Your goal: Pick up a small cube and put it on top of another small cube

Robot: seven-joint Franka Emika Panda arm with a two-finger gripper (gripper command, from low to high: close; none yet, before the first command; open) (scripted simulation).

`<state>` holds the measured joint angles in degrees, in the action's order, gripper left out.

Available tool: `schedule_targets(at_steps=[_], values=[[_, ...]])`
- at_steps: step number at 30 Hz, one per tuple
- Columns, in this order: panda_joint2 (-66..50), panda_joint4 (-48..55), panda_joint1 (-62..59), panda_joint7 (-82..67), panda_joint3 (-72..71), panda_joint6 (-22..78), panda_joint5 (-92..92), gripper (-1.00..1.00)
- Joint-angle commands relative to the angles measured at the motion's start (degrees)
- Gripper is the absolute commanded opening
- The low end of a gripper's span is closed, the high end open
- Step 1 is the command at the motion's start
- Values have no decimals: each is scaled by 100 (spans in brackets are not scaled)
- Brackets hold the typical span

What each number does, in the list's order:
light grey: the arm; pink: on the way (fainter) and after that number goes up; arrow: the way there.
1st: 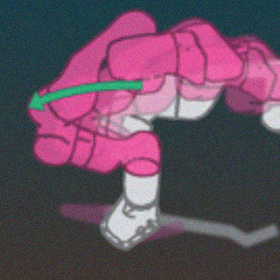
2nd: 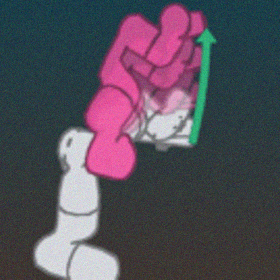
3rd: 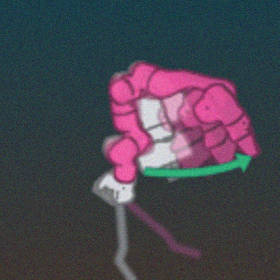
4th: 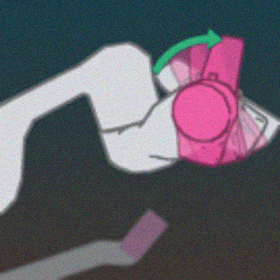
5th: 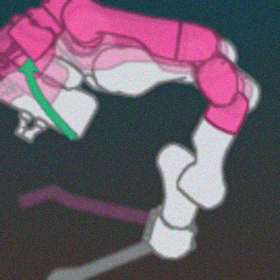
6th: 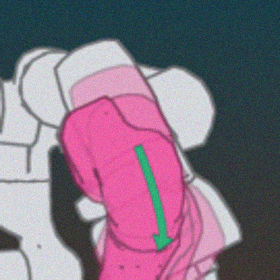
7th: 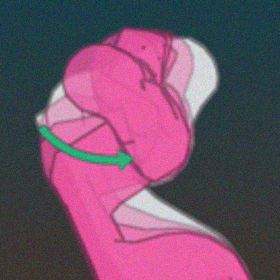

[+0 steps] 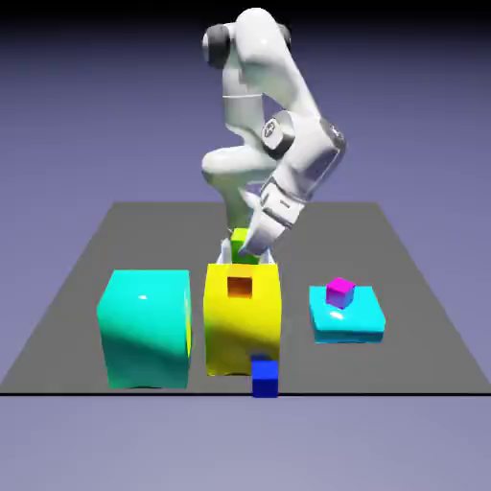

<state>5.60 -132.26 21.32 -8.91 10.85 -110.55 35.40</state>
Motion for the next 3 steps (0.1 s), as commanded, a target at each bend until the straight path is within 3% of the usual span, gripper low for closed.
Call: schedule_targets(at_steps=[1, 3], values=[[0, 0, -2, 0, 0, 0, 0, 100], [119, 357, 99, -110, -118, 498, -143, 100]])
